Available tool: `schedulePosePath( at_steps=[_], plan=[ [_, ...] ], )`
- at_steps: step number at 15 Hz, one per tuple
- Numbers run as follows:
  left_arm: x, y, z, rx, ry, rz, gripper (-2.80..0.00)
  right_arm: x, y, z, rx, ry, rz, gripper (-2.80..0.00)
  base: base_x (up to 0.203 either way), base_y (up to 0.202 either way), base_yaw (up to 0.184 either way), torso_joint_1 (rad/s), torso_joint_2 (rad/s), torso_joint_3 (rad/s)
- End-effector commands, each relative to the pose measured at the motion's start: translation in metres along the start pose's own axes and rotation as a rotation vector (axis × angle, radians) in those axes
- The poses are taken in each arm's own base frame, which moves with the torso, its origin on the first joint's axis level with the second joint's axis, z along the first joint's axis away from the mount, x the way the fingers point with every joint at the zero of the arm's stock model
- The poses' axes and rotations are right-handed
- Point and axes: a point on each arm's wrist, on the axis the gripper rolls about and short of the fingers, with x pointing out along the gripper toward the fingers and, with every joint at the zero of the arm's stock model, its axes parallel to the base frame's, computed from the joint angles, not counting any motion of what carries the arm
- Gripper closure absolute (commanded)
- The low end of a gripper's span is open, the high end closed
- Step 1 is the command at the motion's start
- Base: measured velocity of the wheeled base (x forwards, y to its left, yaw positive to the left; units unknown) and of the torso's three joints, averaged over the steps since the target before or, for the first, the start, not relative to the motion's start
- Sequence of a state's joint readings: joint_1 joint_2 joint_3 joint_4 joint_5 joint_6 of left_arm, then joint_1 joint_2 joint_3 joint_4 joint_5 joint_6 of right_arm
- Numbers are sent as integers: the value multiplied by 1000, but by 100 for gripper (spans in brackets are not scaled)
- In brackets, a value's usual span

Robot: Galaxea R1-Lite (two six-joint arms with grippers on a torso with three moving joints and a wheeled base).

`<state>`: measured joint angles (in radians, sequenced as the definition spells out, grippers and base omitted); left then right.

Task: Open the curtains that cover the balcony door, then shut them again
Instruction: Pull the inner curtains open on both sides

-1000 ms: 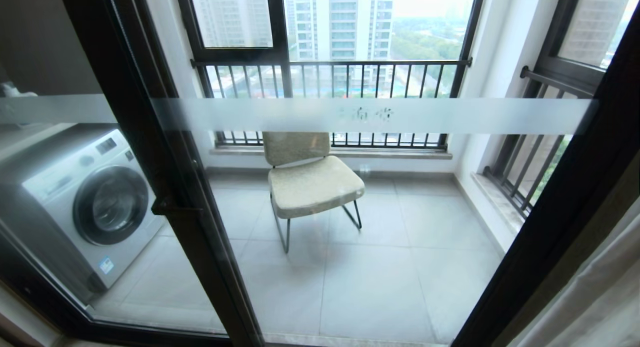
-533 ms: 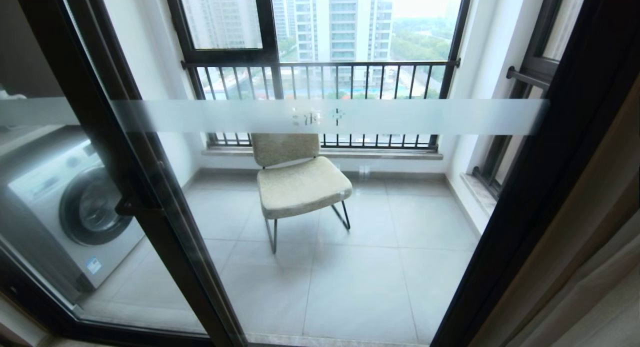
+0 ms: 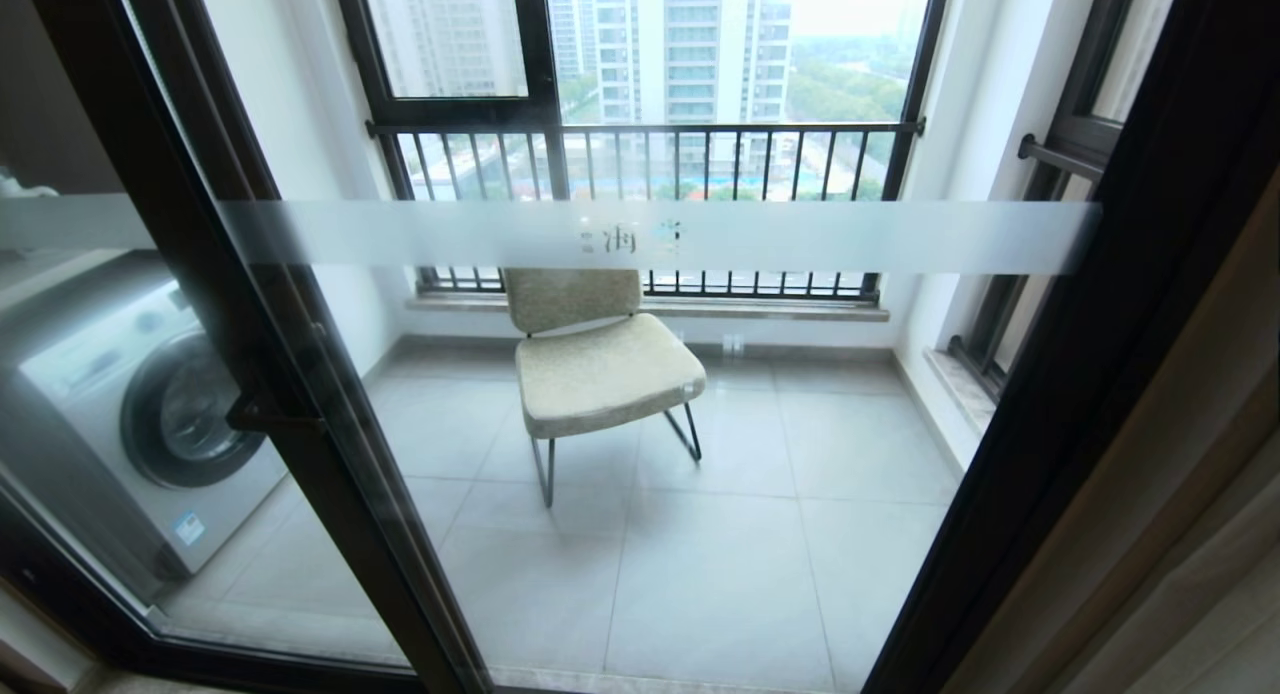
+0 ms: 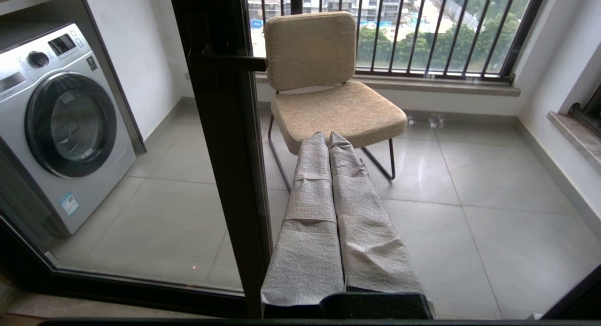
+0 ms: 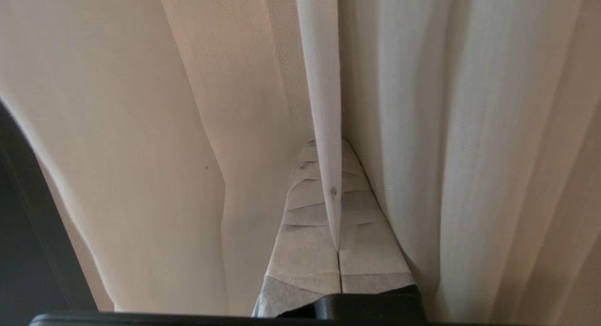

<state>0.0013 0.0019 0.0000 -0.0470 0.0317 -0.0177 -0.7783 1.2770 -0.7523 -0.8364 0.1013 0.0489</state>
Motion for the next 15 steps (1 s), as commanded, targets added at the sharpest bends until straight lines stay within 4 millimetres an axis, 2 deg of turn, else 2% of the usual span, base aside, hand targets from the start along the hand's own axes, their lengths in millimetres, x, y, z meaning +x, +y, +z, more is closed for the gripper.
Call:
schedulePosePath(
  at_steps=[1, 4, 8, 15],
  plan=[
    [0, 0, 0, -1, -2, 1, 0, 3, -1, -1, 0, -2, 0, 0, 0, 0, 0, 0, 0, 0],
    [0, 0, 0, -1, -1, 1, 0, 13, -8, 1, -8, -9, -28, 0, 0, 0, 0, 0, 0, 0],
    [0, 0, 0, -1, -2, 1, 0, 37, -23, 1, 6, -19, -75, 0, 0, 0, 0, 0, 0, 0],
    [0, 0, 0, -1, -1, 1, 0, 68, -74, -14, 2, 3, -221, 0, 0, 0, 0, 0, 0, 0]
  ],
)
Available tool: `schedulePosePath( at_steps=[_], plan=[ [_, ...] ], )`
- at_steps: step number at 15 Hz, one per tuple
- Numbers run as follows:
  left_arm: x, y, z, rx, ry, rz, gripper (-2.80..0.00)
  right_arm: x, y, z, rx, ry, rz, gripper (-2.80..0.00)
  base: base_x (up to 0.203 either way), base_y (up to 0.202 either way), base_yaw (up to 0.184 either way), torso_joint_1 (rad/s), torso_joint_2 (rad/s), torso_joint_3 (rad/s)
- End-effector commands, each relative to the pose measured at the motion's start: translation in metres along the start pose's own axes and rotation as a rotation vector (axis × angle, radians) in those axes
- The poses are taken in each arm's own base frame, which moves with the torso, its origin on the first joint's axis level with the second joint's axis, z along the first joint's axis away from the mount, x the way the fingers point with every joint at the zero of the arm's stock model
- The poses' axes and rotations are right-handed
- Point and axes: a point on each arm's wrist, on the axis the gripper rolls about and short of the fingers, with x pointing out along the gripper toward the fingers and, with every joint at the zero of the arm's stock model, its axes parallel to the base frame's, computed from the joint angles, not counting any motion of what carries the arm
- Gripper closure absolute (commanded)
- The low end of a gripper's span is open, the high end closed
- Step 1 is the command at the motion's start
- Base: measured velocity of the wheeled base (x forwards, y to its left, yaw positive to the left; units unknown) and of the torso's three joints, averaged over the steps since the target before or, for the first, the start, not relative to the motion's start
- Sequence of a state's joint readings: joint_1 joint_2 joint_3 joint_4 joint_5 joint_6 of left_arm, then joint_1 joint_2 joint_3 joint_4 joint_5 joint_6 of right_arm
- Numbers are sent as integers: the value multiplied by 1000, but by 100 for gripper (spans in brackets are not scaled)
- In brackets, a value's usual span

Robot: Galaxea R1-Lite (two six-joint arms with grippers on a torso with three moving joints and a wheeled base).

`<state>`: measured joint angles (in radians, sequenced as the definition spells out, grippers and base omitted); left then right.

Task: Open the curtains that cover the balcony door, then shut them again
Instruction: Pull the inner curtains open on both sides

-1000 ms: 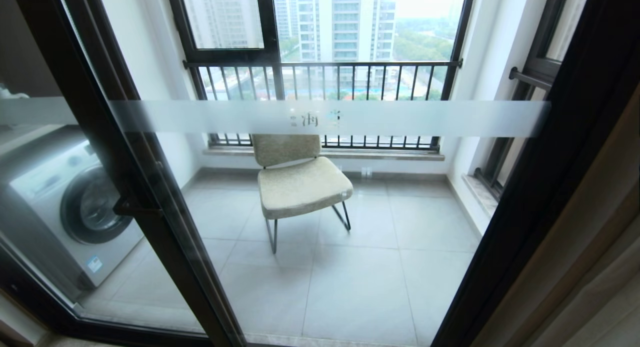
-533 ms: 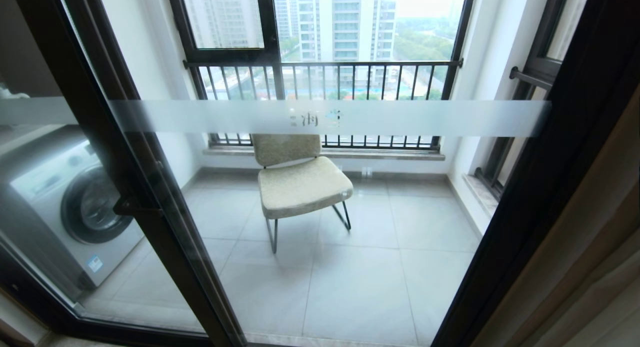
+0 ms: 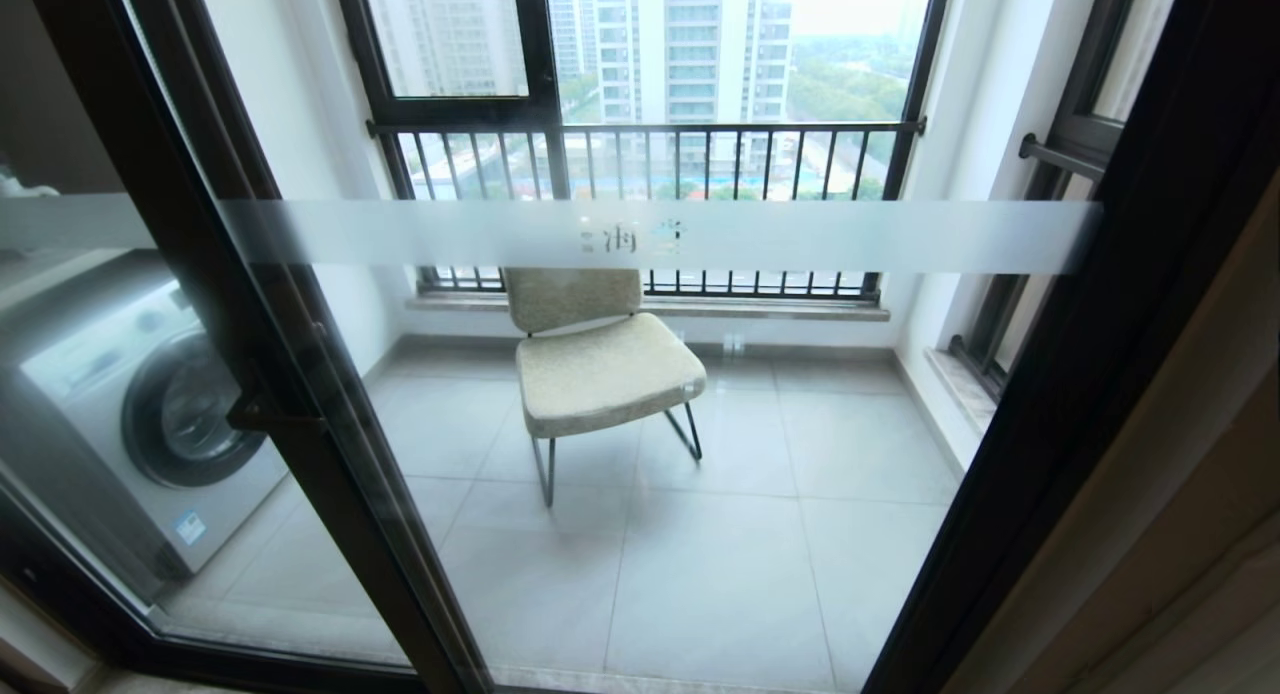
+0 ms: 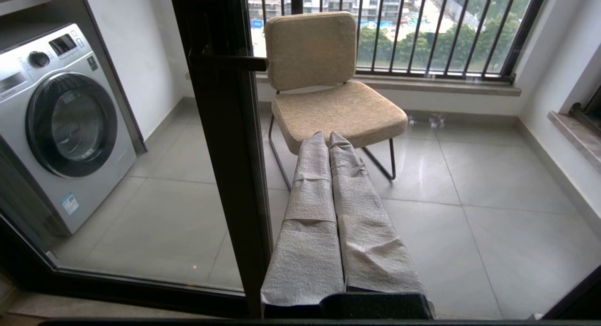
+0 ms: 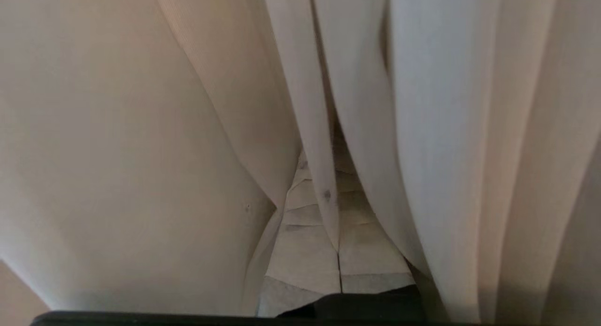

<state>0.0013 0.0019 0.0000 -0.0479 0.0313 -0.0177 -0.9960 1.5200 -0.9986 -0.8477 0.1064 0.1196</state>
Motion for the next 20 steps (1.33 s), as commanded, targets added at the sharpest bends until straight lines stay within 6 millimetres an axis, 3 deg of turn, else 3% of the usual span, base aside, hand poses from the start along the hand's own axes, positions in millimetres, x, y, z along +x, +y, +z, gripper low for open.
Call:
schedulePosePath(
  at_steps=[1, 7, 20],
  plan=[
    [0, 0, 0, 1, -1, 1, 0, 13, -14, -14, -5, 33, -41, 0, 0, 0, 0, 0, 0, 0],
    [0, 0, 0, -1, -1, 1, 0, 18, -36, -23, -21, 49, -105, 0, 0, 0, 0, 0, 0, 0],
    [0, 0, 0, -1, -1, 1, 0, -4, -16, 26, -52, -79, 205, 0, 0, 0, 0, 0, 0, 0]
  ],
)
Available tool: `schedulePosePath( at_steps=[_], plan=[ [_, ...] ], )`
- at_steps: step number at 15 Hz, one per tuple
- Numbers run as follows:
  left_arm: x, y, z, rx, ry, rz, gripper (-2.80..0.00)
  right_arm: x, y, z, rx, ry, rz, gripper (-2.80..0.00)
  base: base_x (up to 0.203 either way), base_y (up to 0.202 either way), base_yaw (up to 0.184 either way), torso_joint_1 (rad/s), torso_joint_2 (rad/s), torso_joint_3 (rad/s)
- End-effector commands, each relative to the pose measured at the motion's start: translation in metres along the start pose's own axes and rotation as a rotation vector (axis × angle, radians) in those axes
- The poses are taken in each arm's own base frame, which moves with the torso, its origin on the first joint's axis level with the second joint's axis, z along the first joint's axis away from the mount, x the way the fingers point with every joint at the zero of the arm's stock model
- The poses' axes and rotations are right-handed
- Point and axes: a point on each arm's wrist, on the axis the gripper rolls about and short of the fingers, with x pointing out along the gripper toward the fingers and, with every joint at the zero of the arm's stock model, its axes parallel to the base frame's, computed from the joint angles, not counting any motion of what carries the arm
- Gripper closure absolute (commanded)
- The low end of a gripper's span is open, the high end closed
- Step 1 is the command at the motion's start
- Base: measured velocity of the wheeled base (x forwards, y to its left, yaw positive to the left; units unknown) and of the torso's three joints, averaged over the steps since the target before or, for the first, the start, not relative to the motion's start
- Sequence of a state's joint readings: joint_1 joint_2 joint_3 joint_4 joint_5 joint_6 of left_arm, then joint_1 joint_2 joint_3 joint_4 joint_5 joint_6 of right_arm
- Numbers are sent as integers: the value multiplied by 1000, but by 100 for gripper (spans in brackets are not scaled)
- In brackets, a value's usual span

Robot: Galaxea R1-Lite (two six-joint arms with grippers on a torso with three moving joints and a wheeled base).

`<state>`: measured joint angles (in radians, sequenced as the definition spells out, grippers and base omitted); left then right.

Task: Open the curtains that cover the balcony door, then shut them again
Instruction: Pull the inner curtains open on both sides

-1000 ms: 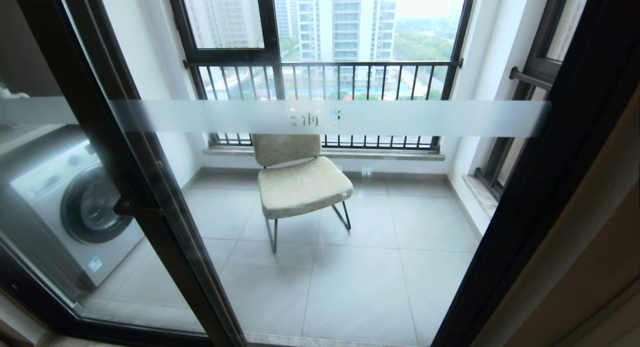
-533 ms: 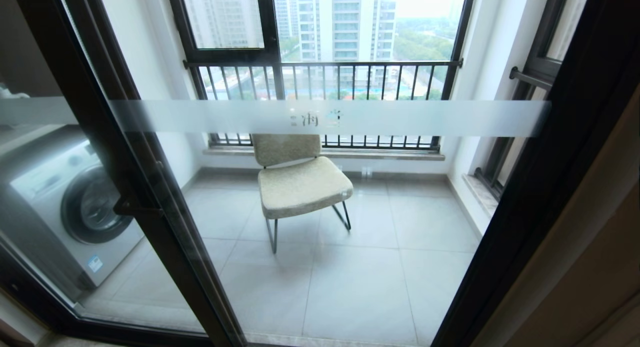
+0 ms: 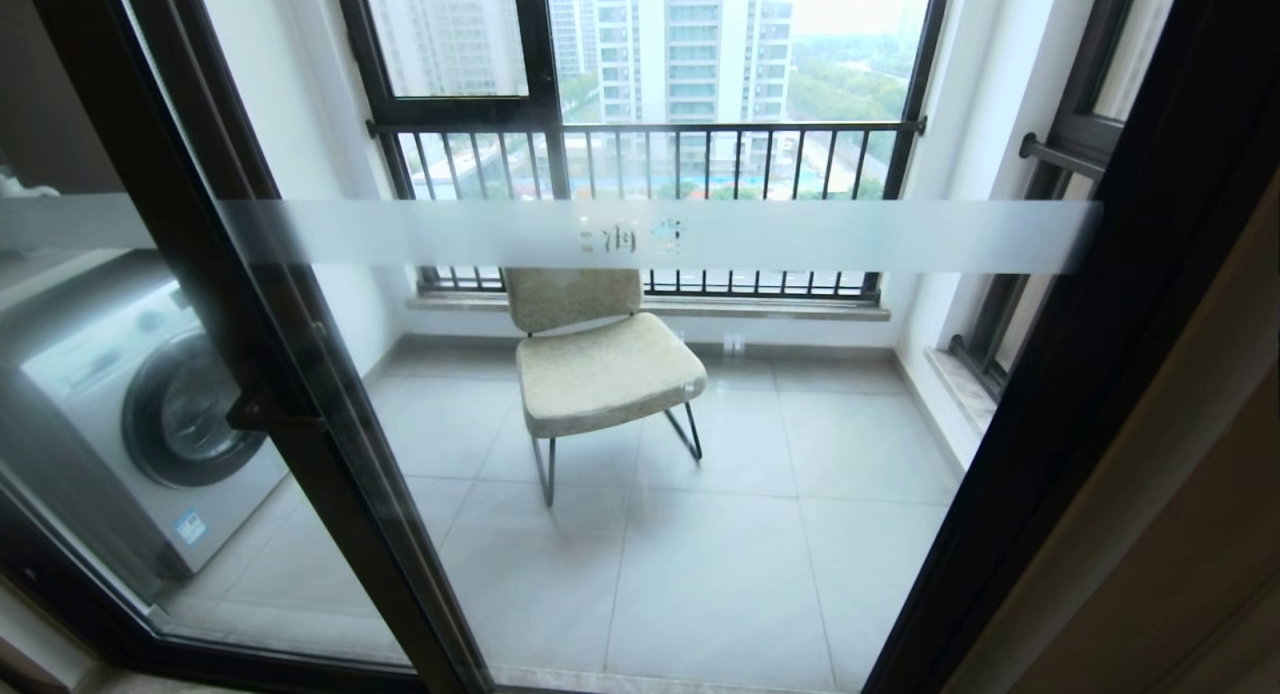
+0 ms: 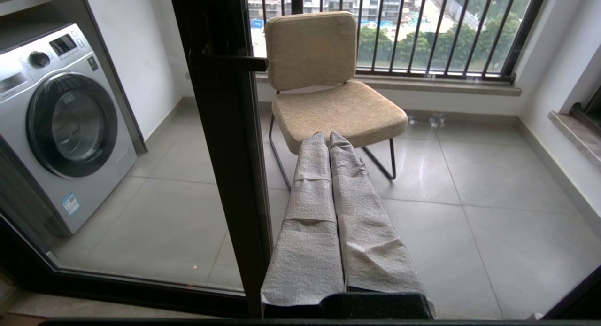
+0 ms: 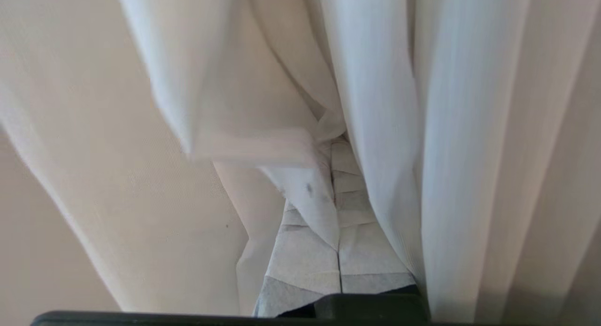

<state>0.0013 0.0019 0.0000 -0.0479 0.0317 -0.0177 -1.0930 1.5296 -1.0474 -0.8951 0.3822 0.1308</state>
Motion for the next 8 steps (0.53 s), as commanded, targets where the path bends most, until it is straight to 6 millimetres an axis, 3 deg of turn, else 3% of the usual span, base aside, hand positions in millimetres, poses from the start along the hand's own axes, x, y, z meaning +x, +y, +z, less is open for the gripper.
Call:
schedulePosePath(
  at_steps=[1, 4, 8],
  plan=[
    [0, 0, 0, -1, 0, 1, 0, -7, 5, 12, -11, -31, 39, 0, 0, 0, 0, 0, 0, 0],
    [0, 0, 0, -1, -2, 1, 0, -14, 11, 22, -10, -46, 99, 0, 0, 0, 0, 0, 0, 0],
    [0, 0, 0, -1, -2, 1, 0, -30, 19, 19, 17, -13, 166, 0, 0, 0, 0, 0, 0, 0]
  ],
)
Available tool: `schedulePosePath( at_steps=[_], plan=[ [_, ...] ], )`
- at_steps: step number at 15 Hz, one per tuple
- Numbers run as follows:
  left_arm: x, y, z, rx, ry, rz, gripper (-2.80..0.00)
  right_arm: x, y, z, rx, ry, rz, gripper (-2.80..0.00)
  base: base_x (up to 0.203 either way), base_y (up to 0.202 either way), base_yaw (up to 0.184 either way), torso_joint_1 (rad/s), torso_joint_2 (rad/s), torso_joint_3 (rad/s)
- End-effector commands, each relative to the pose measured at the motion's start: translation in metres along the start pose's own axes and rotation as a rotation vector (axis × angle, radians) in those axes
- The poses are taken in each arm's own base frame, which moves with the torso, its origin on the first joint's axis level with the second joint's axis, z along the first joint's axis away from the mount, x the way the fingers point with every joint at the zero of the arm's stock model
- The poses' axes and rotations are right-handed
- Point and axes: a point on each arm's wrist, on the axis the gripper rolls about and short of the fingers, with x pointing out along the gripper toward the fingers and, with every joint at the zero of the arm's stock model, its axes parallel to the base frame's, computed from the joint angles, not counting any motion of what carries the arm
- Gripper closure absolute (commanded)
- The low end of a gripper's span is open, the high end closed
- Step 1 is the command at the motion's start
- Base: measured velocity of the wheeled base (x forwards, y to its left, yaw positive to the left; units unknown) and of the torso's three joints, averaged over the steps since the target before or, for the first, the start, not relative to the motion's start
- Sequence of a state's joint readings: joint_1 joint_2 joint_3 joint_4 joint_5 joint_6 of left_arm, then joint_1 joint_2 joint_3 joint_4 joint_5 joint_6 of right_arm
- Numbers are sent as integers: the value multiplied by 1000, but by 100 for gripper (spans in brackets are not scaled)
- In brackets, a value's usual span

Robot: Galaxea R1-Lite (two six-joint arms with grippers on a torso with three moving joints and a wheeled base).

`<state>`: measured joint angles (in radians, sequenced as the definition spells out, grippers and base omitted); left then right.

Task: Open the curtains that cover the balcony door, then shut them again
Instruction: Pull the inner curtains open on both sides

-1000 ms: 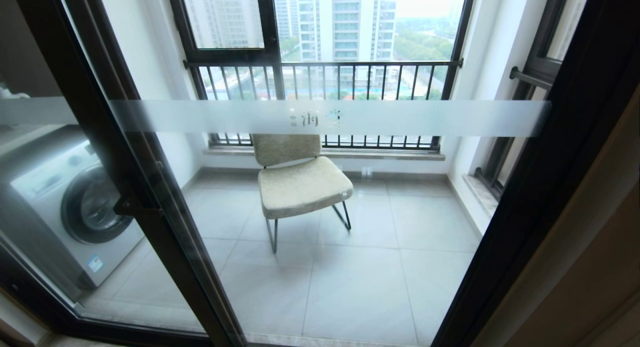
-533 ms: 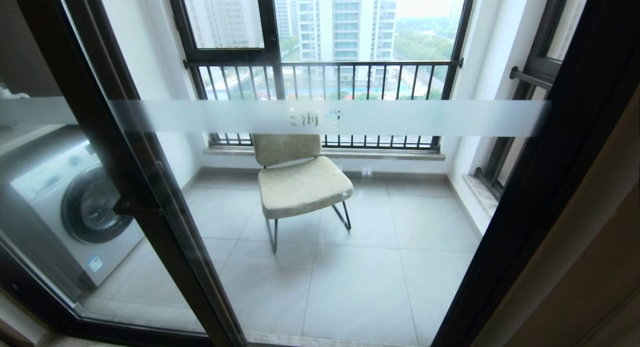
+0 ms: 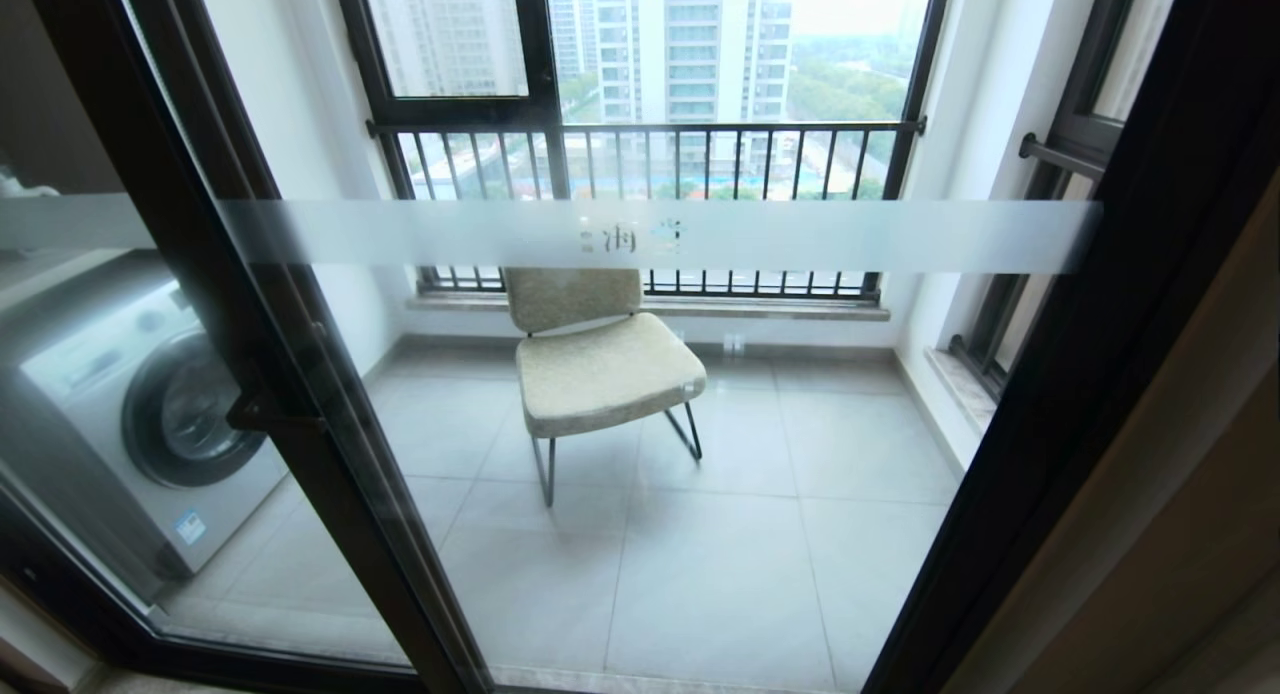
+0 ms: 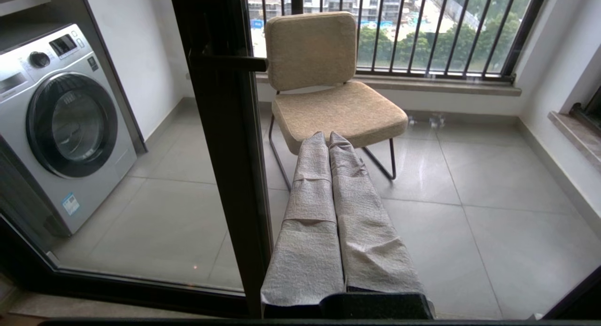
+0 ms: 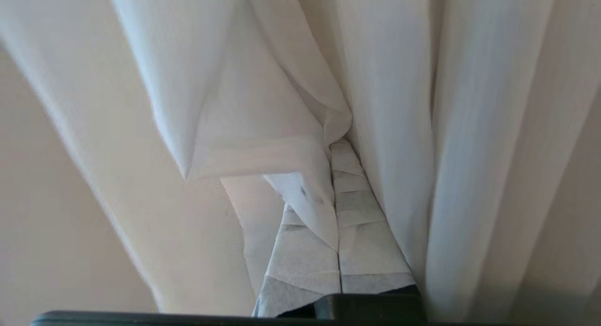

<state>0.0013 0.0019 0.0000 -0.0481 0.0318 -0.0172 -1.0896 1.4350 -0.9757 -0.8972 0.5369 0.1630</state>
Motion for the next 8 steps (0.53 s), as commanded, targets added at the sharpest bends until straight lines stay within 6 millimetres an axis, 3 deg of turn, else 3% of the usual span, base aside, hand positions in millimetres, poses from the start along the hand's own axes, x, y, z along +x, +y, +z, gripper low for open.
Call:
schedulePosePath(
  at_steps=[1, 8],
  plan=[
    [0, 0, 0, 0, 0, 1, 0, -11, 8, 3, -1, 0, 28, 0, 0, 0, 0, 0, 0, 0],
    [0, 0, 0, 0, -1, 1, 0, -18, 12, 1, 9, 19, 58, 0, 0, 0, 0, 0, 0, 0]
  ],
)
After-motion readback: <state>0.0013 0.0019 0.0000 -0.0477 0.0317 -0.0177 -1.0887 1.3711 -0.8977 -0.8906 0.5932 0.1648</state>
